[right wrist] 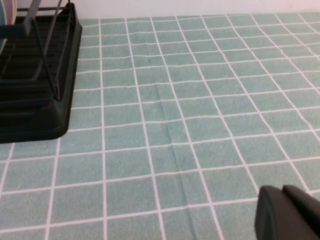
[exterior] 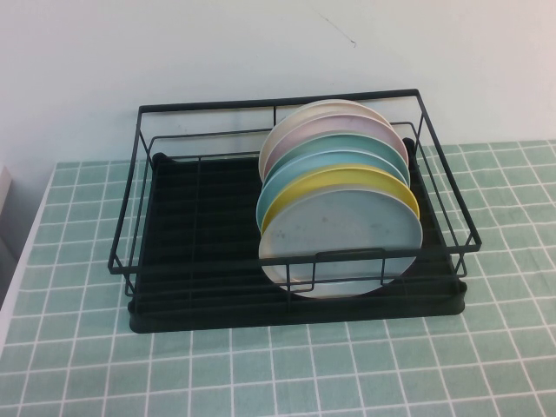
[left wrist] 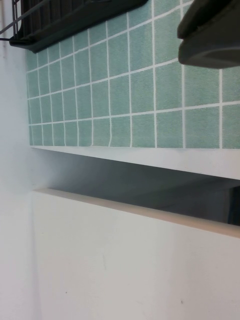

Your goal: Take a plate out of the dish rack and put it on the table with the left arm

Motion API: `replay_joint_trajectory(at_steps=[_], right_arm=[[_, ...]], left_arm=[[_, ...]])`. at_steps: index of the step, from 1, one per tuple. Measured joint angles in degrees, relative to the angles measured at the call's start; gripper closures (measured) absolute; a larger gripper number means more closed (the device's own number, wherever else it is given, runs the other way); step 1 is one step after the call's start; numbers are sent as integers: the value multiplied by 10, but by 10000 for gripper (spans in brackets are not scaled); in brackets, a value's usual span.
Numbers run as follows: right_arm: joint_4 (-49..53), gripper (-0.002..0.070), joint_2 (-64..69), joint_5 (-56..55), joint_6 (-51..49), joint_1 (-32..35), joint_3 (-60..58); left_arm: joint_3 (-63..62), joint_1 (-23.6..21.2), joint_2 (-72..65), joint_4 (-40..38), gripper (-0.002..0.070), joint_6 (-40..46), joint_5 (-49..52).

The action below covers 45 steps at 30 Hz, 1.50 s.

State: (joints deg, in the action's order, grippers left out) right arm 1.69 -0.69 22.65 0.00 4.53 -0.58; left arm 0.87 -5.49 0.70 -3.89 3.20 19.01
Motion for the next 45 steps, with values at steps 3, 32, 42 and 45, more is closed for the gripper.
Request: replay_joint_trajectory(at_steps=[3,32,42,45], right_arm=[[0,678,0,0,0,0,0],[0,678,0,0,0,0,0],[0,678,0,0,0,0,0],[0,678,0,0,0,0,0]], left_arm=[[2,0,0,-7,678,-1,-24],[3,0,1,-177,678,-309,-796],[-294,0,1,23,678,-337,-443],[-386,0,-18,76,678,-338,-300]])
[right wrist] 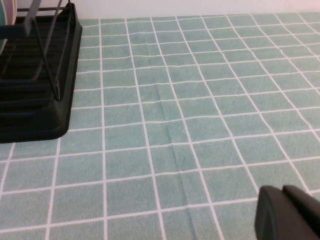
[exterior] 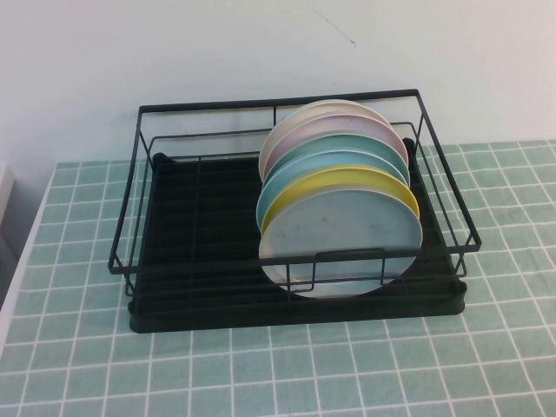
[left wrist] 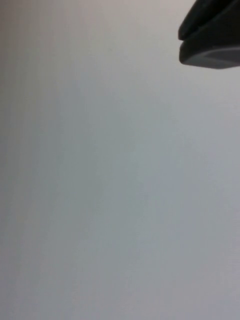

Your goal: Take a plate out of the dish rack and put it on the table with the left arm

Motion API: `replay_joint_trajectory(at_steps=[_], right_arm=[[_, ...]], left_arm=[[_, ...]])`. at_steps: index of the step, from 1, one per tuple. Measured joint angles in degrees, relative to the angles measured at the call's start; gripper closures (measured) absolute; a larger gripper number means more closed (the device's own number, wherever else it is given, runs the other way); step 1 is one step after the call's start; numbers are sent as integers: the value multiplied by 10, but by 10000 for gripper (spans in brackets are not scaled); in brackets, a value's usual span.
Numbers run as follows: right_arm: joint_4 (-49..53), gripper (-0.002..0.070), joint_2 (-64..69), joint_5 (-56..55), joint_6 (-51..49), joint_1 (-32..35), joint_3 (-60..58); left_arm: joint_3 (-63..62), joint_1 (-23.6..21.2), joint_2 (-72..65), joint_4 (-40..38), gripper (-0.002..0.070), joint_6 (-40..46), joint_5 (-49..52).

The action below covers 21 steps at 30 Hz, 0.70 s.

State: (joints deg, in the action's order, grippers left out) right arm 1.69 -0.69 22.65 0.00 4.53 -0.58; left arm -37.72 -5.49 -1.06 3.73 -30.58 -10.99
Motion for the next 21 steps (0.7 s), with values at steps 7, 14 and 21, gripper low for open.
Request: replay_joint_trajectory(at_steps=[7,14,21], right_arm=[[0,678,0,0,0,0,0],[0,678,0,0,0,0,0],[0,678,0,0,0,0,0]], left_arm=[[-56,0,-95,50,678,0,266],[-4,0,-130,46,678,0,383],[98,0,-137,-88,678,0,387]])
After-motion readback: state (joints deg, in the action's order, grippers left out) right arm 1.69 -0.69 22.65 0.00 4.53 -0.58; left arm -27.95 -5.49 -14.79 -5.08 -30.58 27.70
